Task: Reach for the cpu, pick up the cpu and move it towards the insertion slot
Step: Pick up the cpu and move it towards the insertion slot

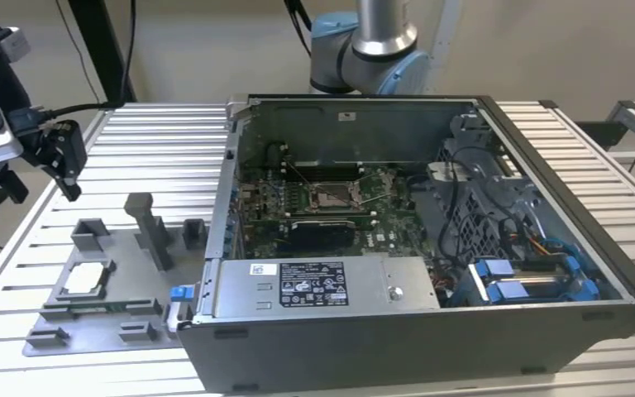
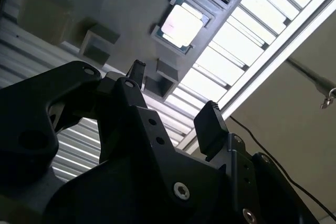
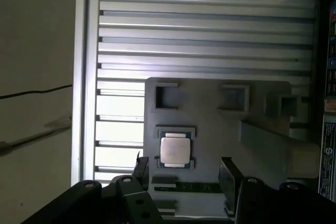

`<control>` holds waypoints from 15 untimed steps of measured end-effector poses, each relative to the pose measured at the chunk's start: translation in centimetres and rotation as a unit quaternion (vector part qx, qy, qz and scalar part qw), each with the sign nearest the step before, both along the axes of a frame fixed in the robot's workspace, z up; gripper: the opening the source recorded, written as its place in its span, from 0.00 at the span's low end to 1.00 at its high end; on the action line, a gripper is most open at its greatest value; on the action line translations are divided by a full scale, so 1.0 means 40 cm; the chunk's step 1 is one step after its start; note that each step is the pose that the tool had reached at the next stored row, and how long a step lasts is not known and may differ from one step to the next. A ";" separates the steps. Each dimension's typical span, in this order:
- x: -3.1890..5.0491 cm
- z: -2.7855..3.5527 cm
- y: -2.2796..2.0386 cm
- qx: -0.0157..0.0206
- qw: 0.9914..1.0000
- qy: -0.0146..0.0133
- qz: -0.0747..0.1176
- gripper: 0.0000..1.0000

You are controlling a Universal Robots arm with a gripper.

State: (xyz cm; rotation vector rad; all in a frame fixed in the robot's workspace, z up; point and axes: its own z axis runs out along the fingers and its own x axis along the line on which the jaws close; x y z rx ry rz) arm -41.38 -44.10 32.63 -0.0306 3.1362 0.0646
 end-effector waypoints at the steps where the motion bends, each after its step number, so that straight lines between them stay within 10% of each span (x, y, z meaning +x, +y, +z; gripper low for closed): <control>1: 0.000 0.000 0.000 0.000 1.000 0.000 0.000 1.00; 15: 0.000 -0.023 0.000 0.000 1.000 0.000 0.000 1.00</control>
